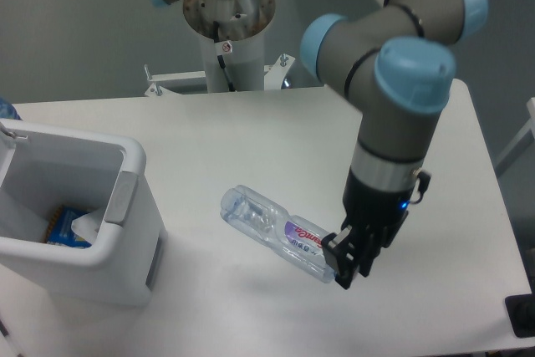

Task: Place the trash in the trash can
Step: 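Grasp the bottle near its cap and lift it, then carry the bottle over the trash bin and lower it in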

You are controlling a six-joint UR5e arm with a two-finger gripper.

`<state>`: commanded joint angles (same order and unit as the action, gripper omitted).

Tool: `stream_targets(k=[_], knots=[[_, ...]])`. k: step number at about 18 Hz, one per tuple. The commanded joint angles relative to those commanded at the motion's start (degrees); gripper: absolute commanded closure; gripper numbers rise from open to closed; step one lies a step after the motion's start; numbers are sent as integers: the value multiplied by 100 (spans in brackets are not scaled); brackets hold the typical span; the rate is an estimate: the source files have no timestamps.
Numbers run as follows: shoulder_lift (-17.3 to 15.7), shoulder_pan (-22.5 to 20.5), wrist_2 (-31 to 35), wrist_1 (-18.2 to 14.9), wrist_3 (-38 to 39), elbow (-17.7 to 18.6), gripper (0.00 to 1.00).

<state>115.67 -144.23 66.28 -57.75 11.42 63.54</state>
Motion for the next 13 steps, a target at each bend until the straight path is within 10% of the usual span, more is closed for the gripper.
stream_targets(k=[13], knots=[[-703,96,-1134,98,299,-202,100]])
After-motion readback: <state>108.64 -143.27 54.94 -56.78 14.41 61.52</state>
